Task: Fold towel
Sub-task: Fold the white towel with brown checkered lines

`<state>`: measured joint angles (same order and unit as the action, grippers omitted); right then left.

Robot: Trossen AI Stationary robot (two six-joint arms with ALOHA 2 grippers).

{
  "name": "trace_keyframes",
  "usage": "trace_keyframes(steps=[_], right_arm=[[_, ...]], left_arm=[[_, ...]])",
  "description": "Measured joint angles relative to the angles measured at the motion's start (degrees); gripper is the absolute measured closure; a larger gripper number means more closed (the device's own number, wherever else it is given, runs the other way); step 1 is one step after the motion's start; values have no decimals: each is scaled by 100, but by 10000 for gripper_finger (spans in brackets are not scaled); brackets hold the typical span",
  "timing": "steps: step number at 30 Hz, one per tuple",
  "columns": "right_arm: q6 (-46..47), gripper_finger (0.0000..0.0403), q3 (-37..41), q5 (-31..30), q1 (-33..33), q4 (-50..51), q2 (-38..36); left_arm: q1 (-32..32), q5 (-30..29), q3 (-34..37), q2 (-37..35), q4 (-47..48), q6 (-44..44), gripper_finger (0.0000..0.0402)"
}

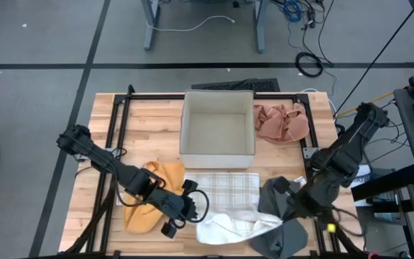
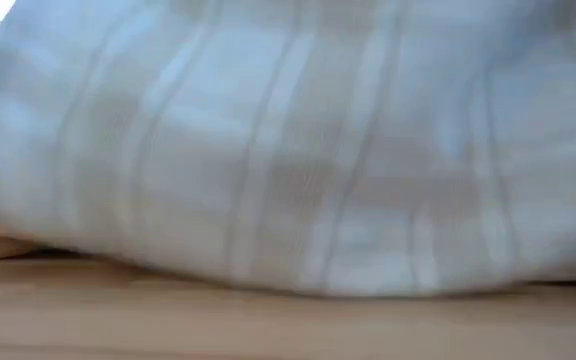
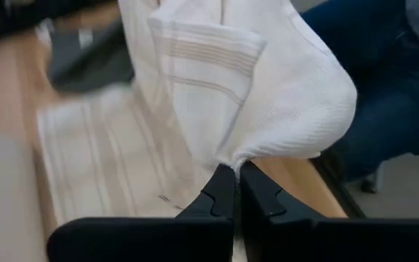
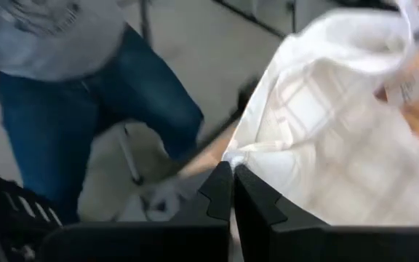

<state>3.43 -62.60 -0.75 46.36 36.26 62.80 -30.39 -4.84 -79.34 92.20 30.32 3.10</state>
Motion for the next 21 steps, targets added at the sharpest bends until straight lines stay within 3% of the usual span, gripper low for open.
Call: trace_keyframes(steps=[5,16,21], right_arm=[[117,403,645,-141,-274,-244,33],[-253,402,1642,-1236,-1265,-511,35],[-463,355,1771,-1375,-1703,-496,35]], left_arm=[[14,-274,560,0,-6,608,400],[420,-1091,1538,0,-39,1447,391],[486,-1333,1579,-2,-42,1442,344]])
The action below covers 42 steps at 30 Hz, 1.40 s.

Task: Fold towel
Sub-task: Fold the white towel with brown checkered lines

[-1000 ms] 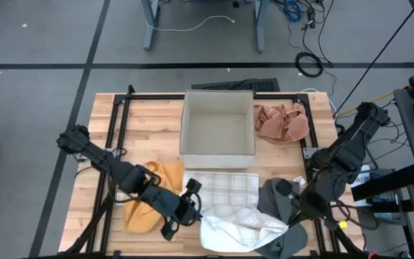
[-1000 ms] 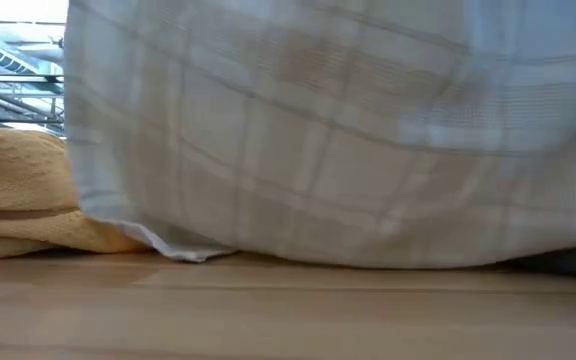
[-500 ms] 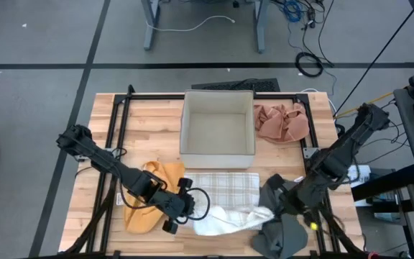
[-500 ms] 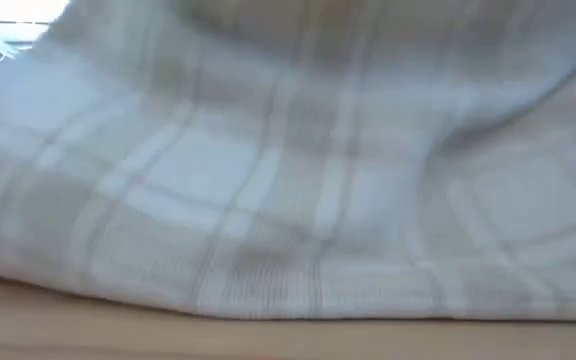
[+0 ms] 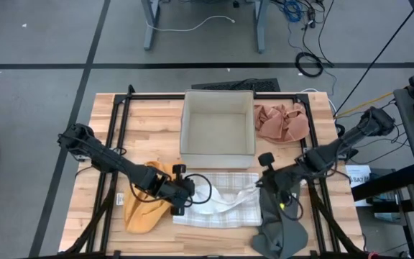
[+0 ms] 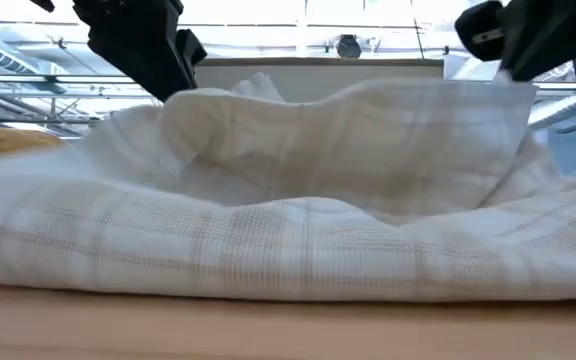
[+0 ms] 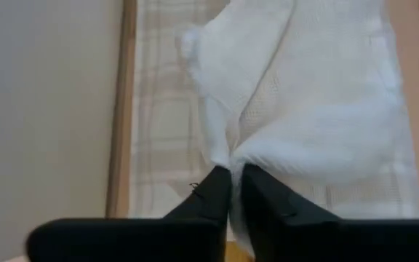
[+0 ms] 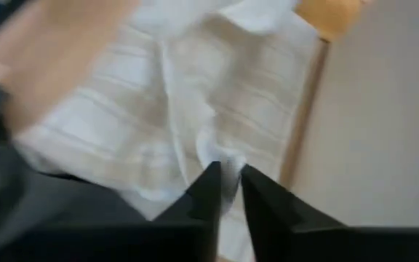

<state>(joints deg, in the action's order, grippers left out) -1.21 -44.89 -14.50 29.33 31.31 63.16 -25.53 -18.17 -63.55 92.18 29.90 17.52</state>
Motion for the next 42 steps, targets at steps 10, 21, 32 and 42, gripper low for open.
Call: trace_keyframes(steps=[10,21,32,42], right_arm=[[508,199,8,-940,-125,613,-78],[943,208,8,673,430,-682,-59],[1052,220,3,864,1210,-2057,1365],[1283,220,3,877,1451,-2757,2332]], left_arm=[[1,-1202,0,0,295,66,223],[-114,-333,0,0,60,204,207],[-935,828,-7,248,-1592,-193,207],[-1335,1075,-2,1219,-2113,162,207]])
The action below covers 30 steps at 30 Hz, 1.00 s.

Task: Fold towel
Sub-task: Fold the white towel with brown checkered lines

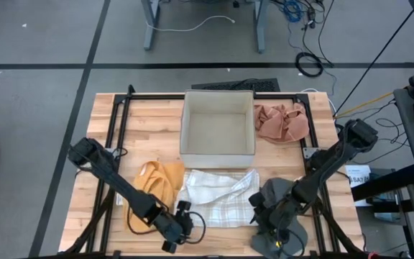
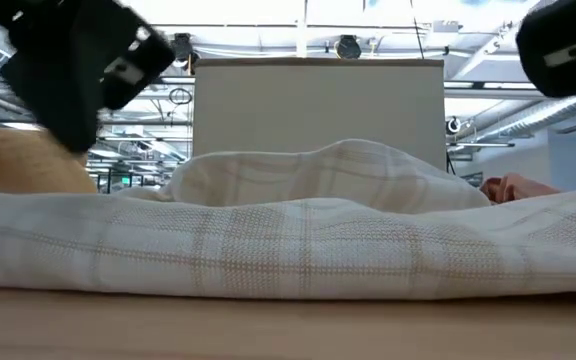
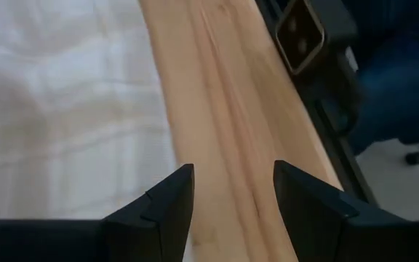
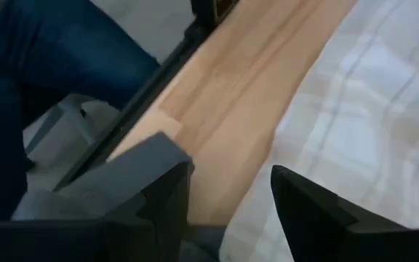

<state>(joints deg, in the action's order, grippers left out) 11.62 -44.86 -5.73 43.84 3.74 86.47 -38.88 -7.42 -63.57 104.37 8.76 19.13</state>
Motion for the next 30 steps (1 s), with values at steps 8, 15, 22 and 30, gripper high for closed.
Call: trace_keyframes(steps=[8,15,22,30], right_arm=[[127,220,0,-224,11,141,413],[160,220,-2,-226,13,114,1008],[284,251,-22,-449,17,85,1186],[197,387,4,-471,4,240,808]], left_arm=[[-155,-494,0,369,148,-171,207],[-124,-578,-20,681,370,-205,207],[-54,-618,-32,790,454,-188,216],[53,-668,-22,804,502,-335,281]])
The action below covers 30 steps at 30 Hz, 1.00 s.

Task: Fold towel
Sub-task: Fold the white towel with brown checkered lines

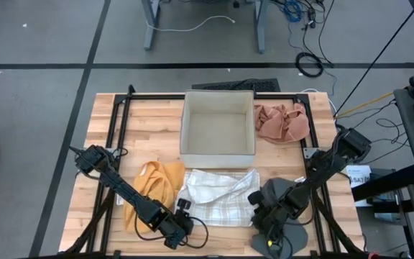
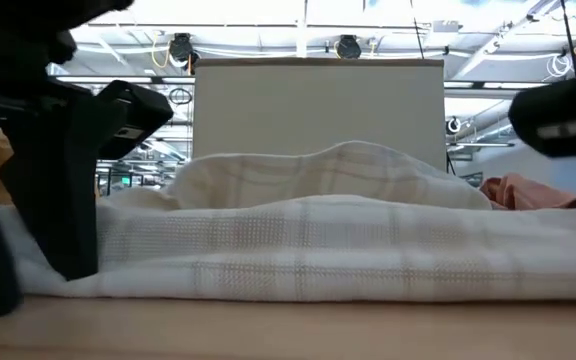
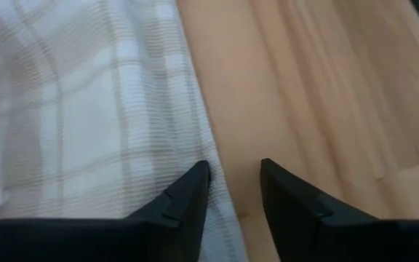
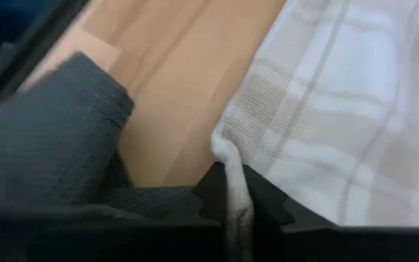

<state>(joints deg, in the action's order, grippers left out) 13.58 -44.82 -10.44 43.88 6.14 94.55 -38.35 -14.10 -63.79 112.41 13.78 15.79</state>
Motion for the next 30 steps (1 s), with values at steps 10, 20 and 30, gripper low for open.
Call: trace_keyframes(steps=[10,20,30], right_arm=[[-41,397,0,-115,-8,226,-1102],[74,398,0,-348,-124,770,-1550],[68,398,0,-318,-149,883,-1560]], left_arm=[[123,-92,19,10,-65,-124,316],[132,-365,35,34,-640,-328,274],[125,-807,37,-35,-837,-683,227]])
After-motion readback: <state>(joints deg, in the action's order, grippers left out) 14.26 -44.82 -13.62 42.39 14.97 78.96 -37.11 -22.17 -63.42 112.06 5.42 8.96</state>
